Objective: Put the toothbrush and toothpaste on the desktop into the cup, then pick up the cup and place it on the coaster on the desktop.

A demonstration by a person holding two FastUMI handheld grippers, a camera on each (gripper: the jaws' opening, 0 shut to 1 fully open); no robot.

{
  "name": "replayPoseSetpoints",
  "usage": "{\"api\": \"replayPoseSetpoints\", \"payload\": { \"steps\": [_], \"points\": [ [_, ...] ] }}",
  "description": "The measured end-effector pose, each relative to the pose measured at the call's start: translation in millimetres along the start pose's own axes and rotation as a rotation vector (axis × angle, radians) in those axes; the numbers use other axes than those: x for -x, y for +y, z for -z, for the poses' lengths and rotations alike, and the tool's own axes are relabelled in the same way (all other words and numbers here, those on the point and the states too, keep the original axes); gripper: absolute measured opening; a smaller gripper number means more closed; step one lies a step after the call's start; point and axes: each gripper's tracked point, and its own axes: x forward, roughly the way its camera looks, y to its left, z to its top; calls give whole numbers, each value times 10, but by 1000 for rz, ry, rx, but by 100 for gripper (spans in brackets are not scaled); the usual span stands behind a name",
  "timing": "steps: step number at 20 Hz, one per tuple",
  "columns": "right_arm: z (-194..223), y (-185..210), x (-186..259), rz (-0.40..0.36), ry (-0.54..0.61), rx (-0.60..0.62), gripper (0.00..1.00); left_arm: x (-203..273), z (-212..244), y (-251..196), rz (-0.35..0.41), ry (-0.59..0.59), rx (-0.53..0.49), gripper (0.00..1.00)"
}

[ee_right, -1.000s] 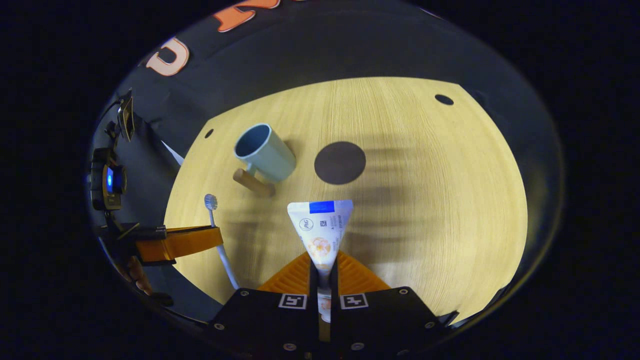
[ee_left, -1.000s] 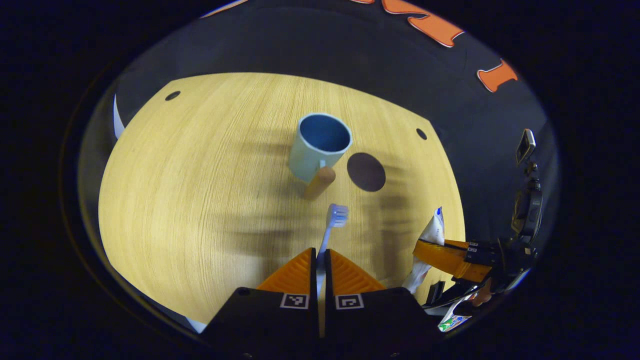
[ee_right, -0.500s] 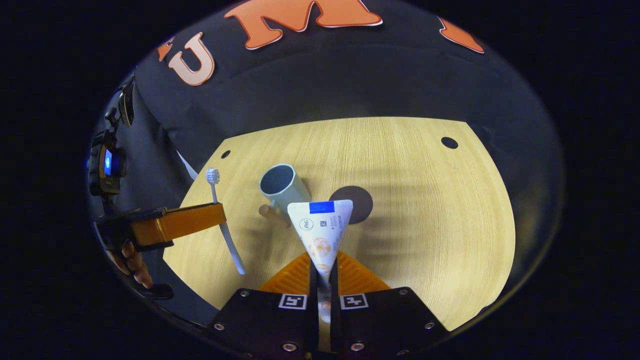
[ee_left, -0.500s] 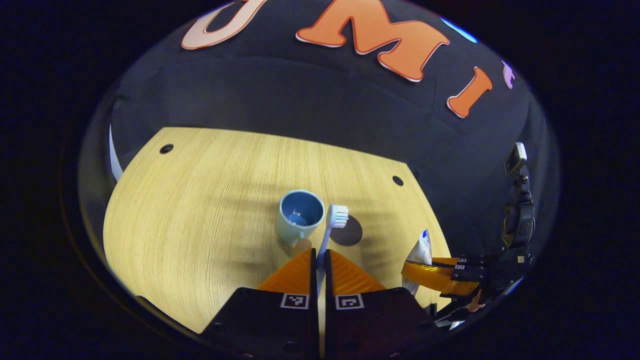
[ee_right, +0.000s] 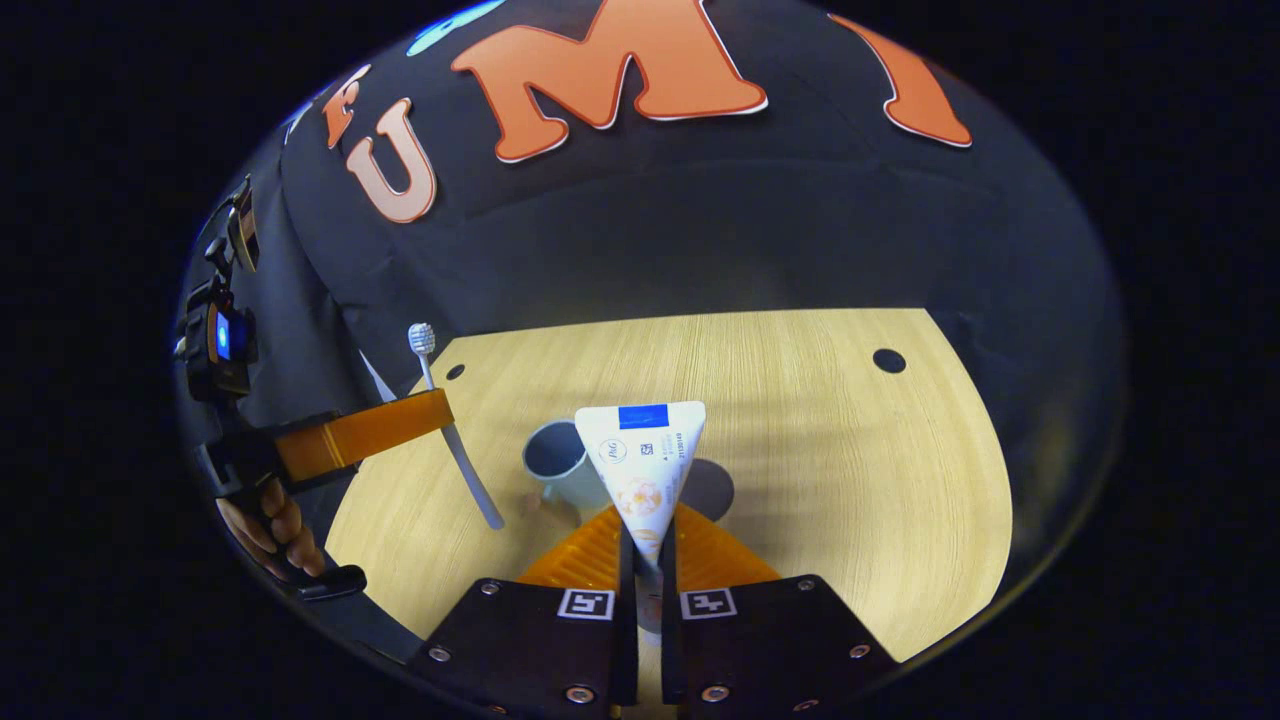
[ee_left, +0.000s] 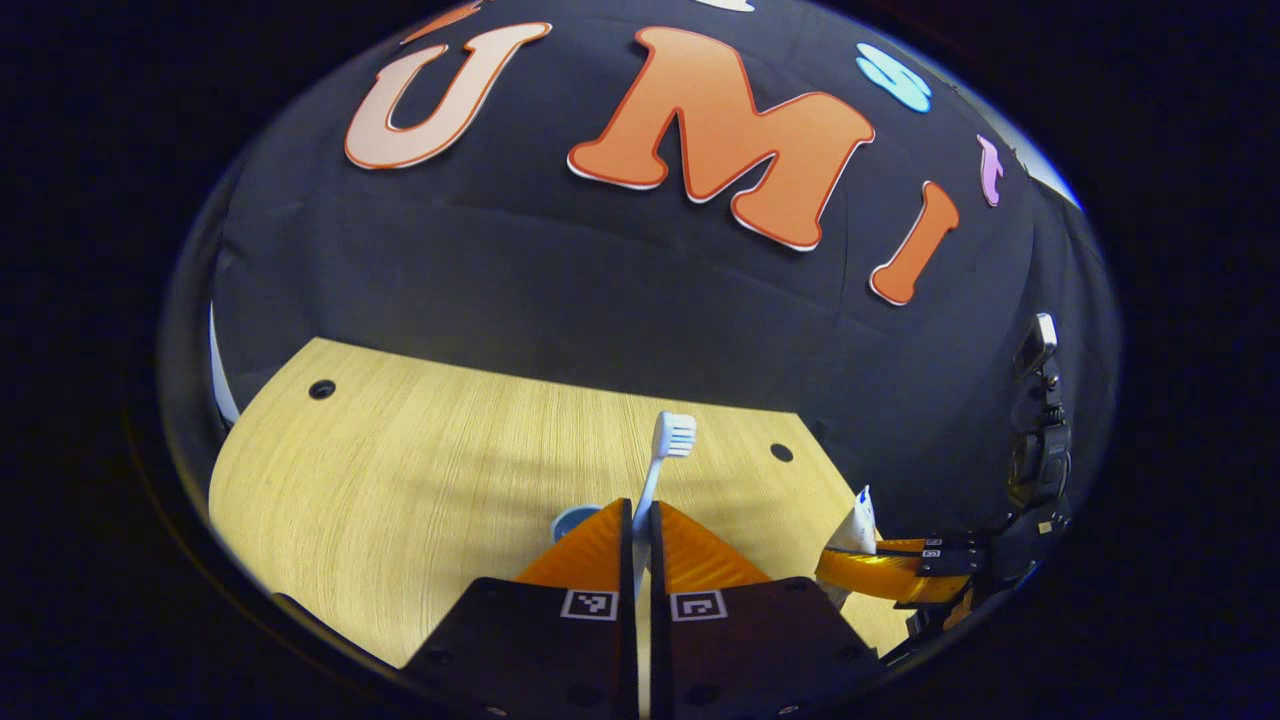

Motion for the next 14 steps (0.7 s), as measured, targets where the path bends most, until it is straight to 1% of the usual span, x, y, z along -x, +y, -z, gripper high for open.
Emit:
{"api": "replayPoseSetpoints", "payload": {
  "steps": [3, 6, 8, 10, 13, 14],
  "points": [
    [-176, 19, -90, -9, -25, -15, 10, 70, -176, 114, 7, -55, -31, 5],
    [-311, 8, -183, -4, -60, -16, 10, 123, -276, 130, 37, -101, -34, 5],
    [-387, -23, -250, 8, -91, -15, 10, 191, -354, 153, 63, -137, -27, 5],
    [-372, -36, -256, 28, -117, -8, 10, 246, -408, 144, 88, -173, -17, 4],
    [-381, -34, -311, 46, -155, 12, 10, 232, -439, 207, 116, -235, 18, 5],
    [-383, -50, -323, 50, -170, 15, 10, 143, -469, 262, 119, -260, 19, 5]
  ]
}}
